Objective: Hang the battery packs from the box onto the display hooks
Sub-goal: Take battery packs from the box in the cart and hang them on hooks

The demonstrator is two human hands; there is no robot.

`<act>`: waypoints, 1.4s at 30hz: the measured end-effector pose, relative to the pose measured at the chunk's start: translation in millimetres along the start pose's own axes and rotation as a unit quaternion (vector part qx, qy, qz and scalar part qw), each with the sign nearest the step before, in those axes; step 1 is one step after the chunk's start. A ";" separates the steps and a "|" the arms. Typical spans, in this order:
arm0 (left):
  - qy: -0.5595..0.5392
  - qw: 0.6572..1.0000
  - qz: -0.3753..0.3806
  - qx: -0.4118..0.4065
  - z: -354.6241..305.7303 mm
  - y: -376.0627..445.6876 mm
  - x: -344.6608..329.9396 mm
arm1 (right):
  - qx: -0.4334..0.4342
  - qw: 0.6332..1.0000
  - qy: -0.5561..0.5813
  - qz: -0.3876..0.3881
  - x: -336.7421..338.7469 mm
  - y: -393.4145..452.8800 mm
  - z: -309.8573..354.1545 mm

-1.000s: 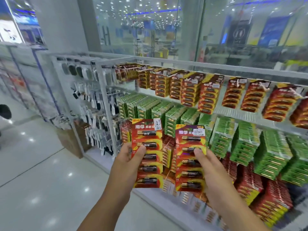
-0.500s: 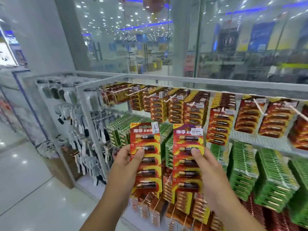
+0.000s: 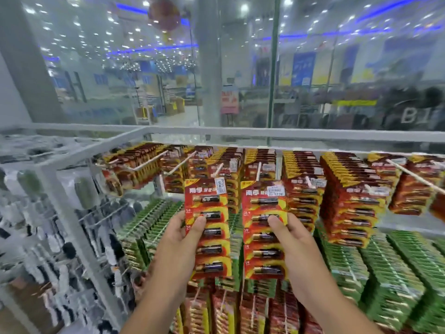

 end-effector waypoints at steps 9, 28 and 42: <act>-0.008 0.995 0.098 0.022 12.7 66.8 -6.7 | 0.032 0.995 -0.021 -0.088 -6.7 33.5 -23.1; 0.109 0.993 0.042 -0.005 25.3 137.9 -39.7 | 0.095 0.965 -0.058 -0.236 9.0 127.9 -33.7; 0.154 0.986 0.060 -0.021 41.2 167.7 -31.9 | 0.116 0.938 -0.102 -0.309 0.5 144.2 -33.3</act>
Point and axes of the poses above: each hand's wrist, its own y-axis towards the middle knuckle, its own x-axis out of the back of the hand, z = x × y, the point moved 8 cm from there along y, towards the middle knuckle, and after that the axes turned 7 degrees about y, right-handed, at the moved point
